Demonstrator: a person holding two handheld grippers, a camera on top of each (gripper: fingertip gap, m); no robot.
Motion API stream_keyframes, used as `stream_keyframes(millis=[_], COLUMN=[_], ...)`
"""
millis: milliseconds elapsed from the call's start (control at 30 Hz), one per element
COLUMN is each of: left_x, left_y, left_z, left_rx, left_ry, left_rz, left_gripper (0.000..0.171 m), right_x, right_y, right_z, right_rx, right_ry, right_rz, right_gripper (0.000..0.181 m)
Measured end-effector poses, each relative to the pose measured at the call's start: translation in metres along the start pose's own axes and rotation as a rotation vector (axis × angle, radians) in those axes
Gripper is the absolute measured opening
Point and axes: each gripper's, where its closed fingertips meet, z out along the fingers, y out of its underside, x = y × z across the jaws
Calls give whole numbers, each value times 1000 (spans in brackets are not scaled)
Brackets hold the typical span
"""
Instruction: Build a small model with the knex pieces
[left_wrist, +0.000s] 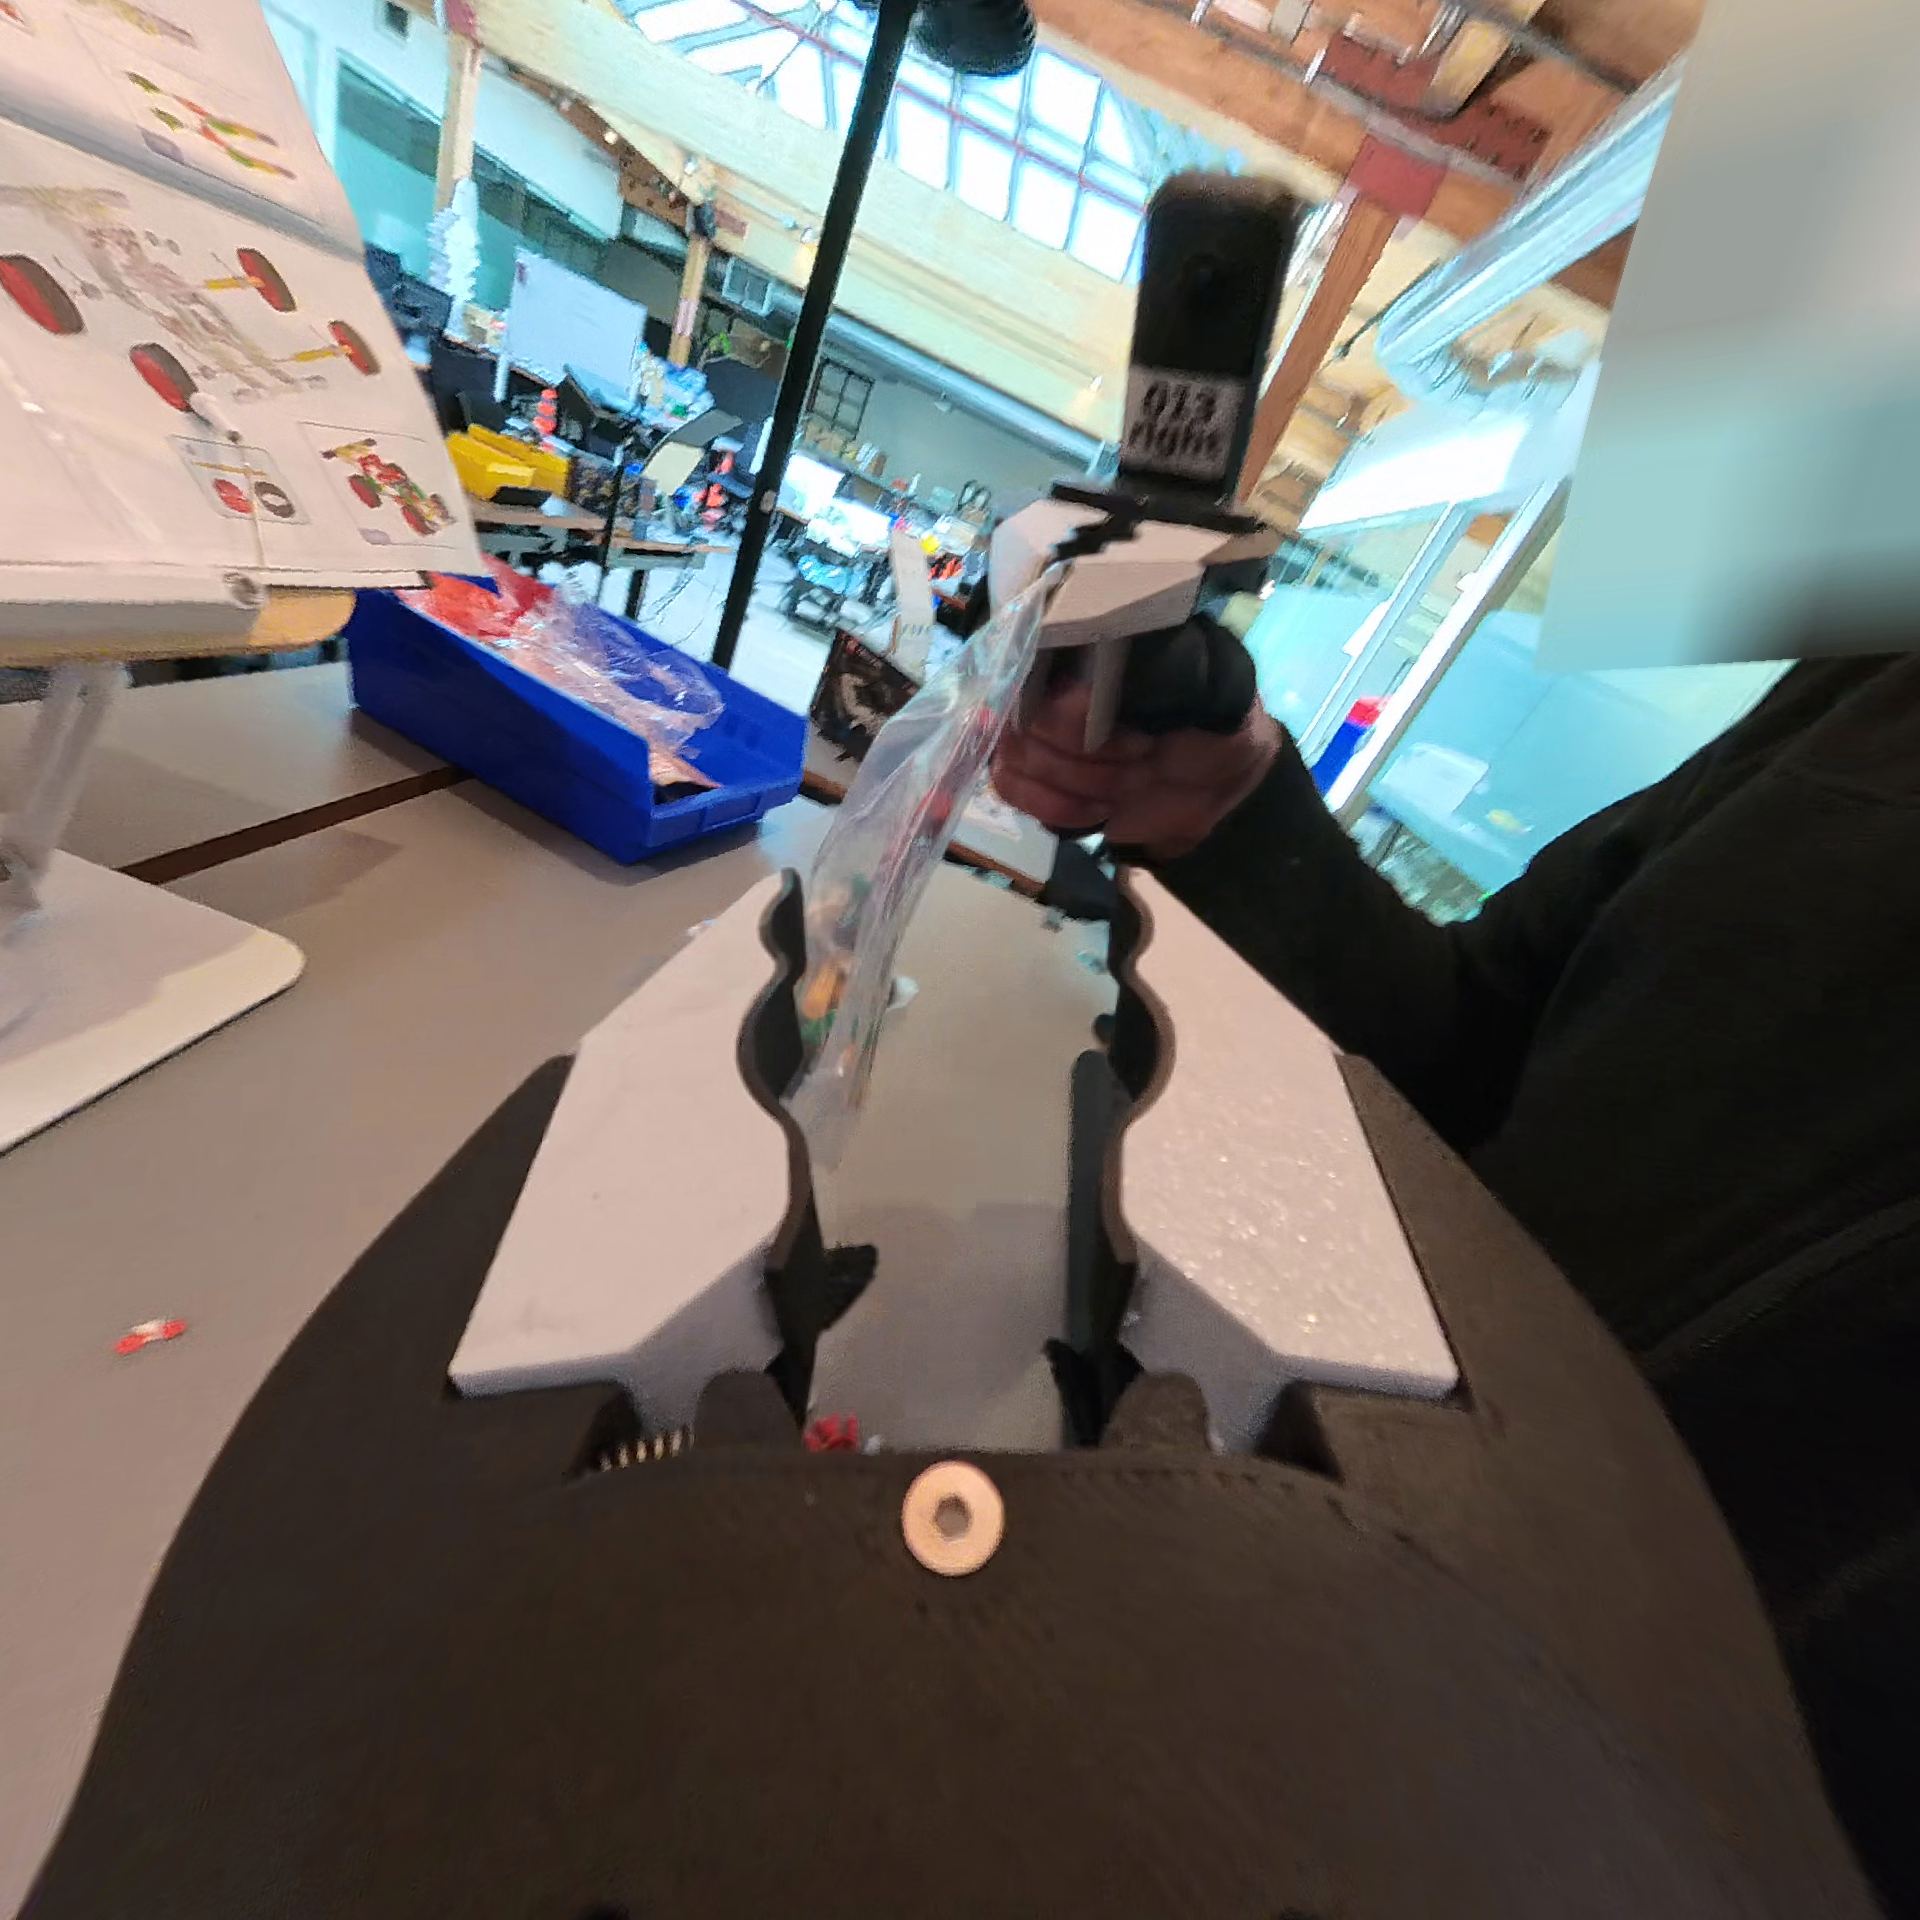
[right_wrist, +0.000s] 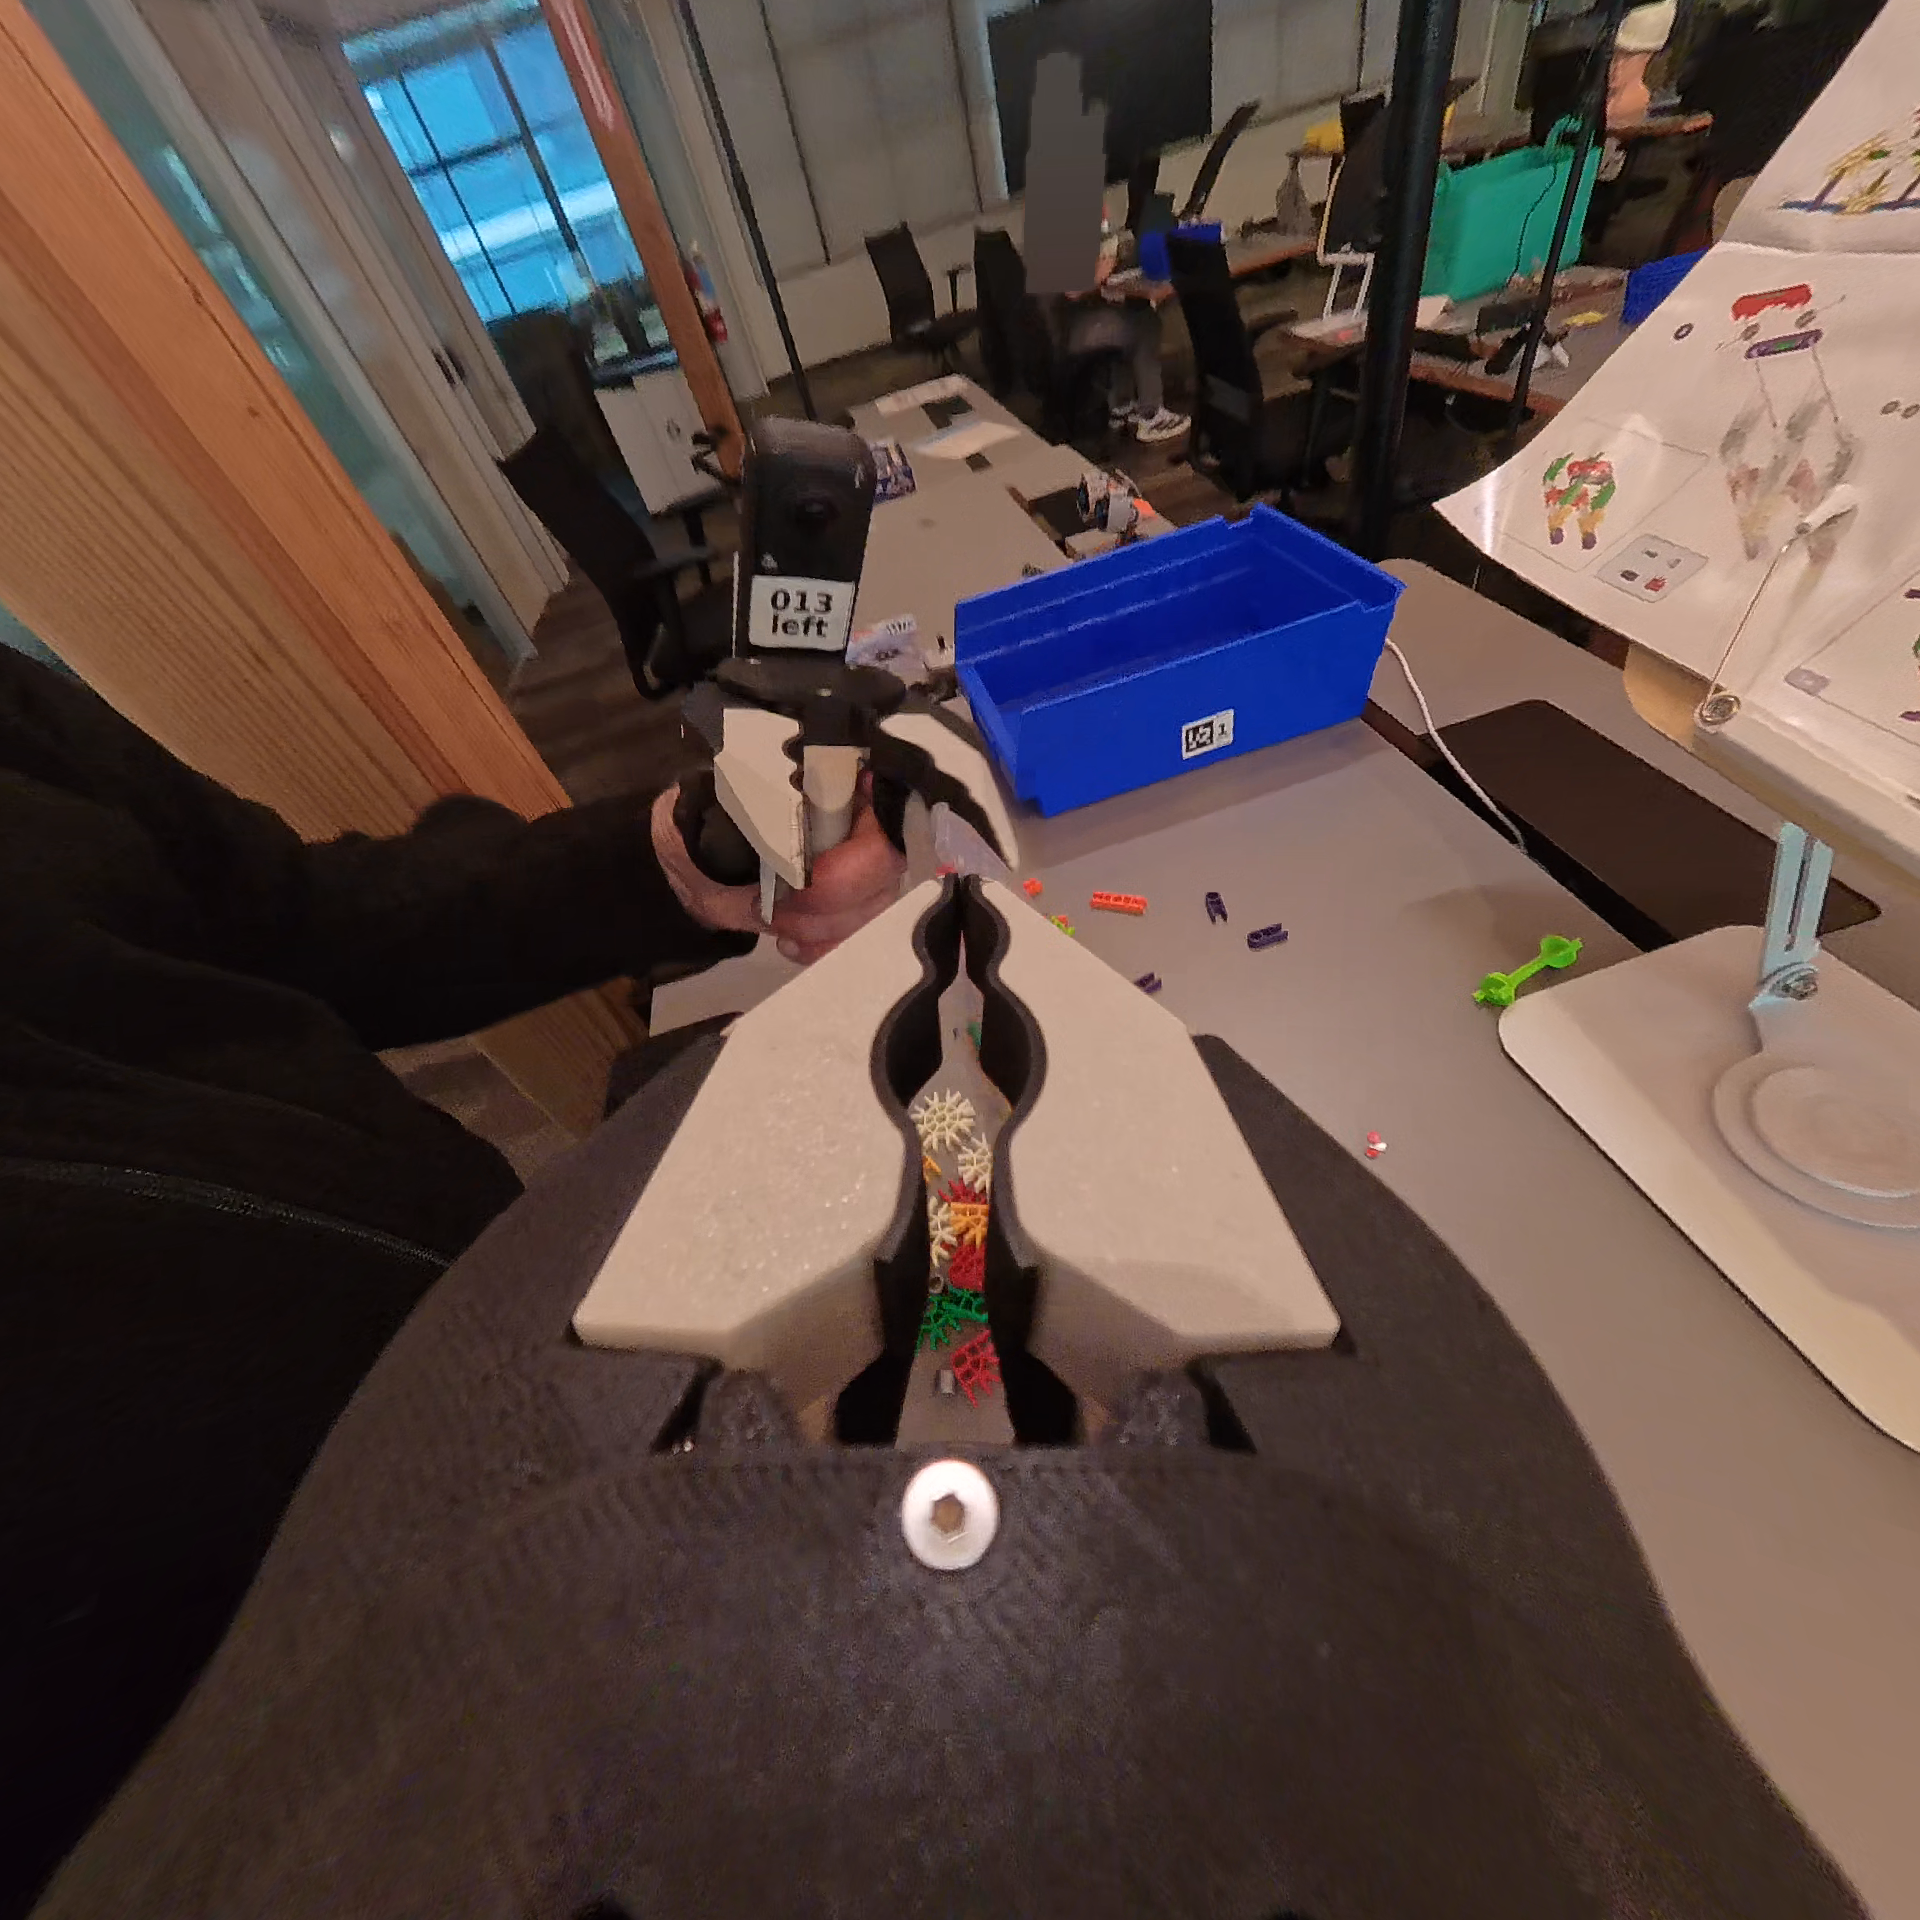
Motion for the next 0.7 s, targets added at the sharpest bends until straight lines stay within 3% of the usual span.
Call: stream_keyframes(millis=[100, 200, 333, 467, 567, 700], left_x=[-6, -17, -23, -24, -24, -23], left_y=[9, 22, 23, 22, 17, 11], left_z=[10, 19, 21, 21, 21, 20], left_rx=[-113, -206, -191, -157, -97, -42], left_ry=[-64, -129, -150, -119, -93, -62], left_rz=[104, 161, 148, 47, -60, -140], left_gripper=[58, 50, 0, 0, 0, 0], right_x=[0, -4, 3, 7, 24, 26], right_y=[5, 6, 15, 12, 17, 27], right_z=[5, 13, 19, 19, 11, 3], right_rx=[-132, -165, -168, -101, -36, 12], right_ry=[73, 40, -3, -16, 28, 6], right_rz=[-118, -130, -64, 9, 95, 148], right_gripper=[0, 0, 0, 0, 42, 44])
